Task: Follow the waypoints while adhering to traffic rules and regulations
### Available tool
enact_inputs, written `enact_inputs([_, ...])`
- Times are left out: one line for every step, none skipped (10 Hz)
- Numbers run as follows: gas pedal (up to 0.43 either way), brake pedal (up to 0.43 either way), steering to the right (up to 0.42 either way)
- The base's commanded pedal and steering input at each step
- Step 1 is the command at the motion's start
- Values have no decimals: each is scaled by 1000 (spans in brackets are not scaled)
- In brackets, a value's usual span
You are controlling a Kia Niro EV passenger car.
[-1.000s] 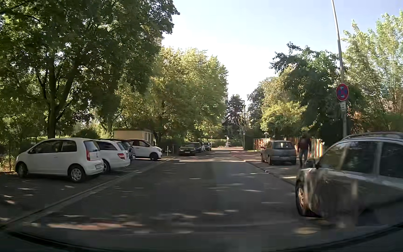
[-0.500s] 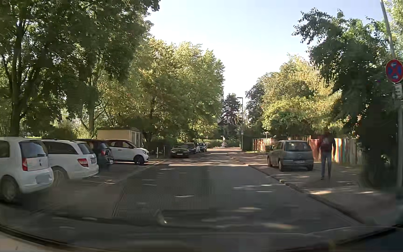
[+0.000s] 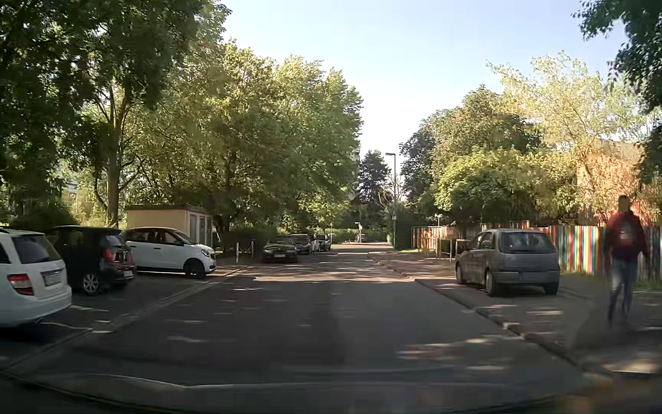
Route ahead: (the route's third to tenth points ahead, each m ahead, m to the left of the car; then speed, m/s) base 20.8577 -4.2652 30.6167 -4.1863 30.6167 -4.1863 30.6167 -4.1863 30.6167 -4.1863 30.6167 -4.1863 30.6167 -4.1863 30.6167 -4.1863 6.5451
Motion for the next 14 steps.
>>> enact_inputs([0, 171, 20])
enact_inputs([0, 171, 20])
enact_inputs([0, 171, 20])
enact_inputs([0, 177, 20])
enact_inputs([0, 183, 20])
enact_inputs([0, 183, 21])
enact_inputs([0, 189, 21])
enact_inputs([0, 201, 22])
enact_inputs([0, 207, 24])
enact_inputs([0, 213, 28])
enact_inputs([0, 213, 31])
enact_inputs([0, 226, 36])
enact_inputs([0, 232, 38])
enact_inputs([0, 238, 38])
